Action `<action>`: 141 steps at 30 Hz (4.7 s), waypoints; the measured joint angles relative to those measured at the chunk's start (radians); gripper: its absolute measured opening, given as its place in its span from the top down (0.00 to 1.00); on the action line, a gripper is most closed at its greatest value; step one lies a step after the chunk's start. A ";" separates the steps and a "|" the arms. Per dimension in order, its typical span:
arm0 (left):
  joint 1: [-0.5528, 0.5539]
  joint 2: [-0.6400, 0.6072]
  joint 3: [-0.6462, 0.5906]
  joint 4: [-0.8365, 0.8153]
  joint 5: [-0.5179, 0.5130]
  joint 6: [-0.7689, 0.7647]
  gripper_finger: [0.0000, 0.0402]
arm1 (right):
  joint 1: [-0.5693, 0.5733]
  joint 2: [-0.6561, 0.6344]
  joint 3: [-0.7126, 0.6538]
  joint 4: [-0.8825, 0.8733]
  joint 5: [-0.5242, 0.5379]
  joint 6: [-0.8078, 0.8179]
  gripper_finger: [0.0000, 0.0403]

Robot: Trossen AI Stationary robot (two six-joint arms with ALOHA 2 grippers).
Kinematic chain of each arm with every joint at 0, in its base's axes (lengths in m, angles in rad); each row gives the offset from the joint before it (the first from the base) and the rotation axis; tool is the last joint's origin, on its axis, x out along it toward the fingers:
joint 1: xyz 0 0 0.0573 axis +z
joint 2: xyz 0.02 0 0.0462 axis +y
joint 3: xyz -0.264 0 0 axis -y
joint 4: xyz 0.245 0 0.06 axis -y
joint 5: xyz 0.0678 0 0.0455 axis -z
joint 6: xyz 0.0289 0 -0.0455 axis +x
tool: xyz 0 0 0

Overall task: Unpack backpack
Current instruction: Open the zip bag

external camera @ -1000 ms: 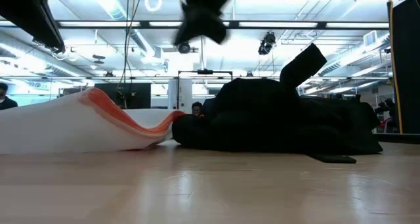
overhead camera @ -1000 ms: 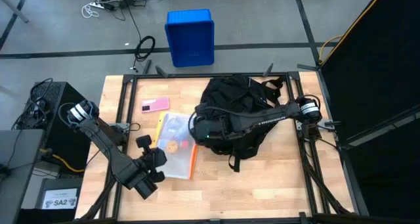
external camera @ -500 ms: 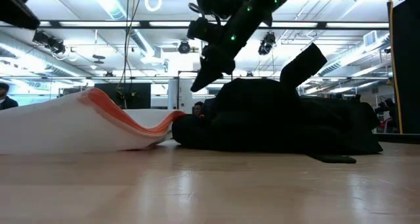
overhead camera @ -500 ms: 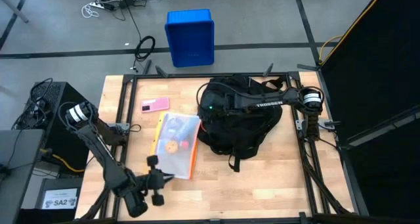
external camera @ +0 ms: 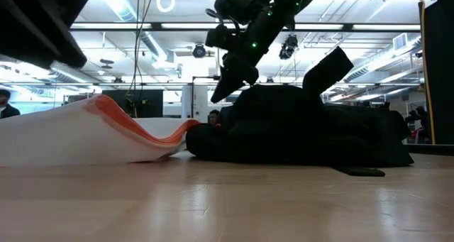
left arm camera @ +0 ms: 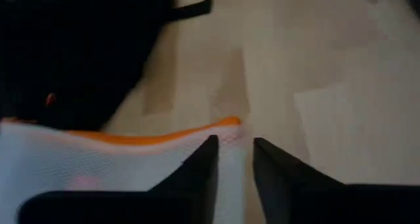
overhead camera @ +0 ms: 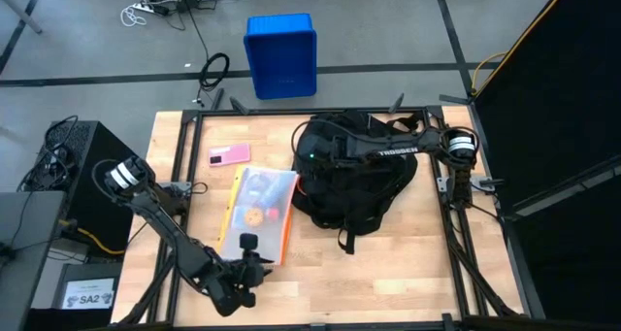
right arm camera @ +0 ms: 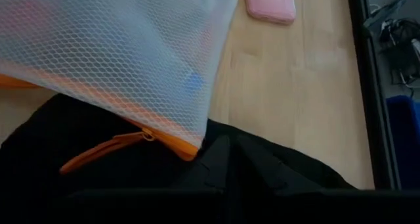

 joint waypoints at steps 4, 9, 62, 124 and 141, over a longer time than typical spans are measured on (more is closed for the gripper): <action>0.025 0.028 0.077 -0.182 0.096 0.029 0.59 | 0.001 0.000 0.000 -0.001 -0.001 0.000 1.00; 0.039 0.108 0.184 -0.349 0.124 0.047 0.41 | 0.005 0.000 0.000 -0.002 -0.002 0.002 1.00; 0.061 0.183 0.665 -1.232 -0.446 -0.249 1.00 | -0.053 0.110 -0.020 0.275 -0.124 -0.305 0.99; 0.513 -0.072 0.134 -0.305 -0.036 0.464 0.89 | 0.201 0.023 -0.032 -0.204 -0.043 0.037 1.00; 0.293 -0.123 0.269 -0.411 0.062 0.388 0.55 | 0.385 -0.103 -0.083 -0.049 -0.014 0.086 1.00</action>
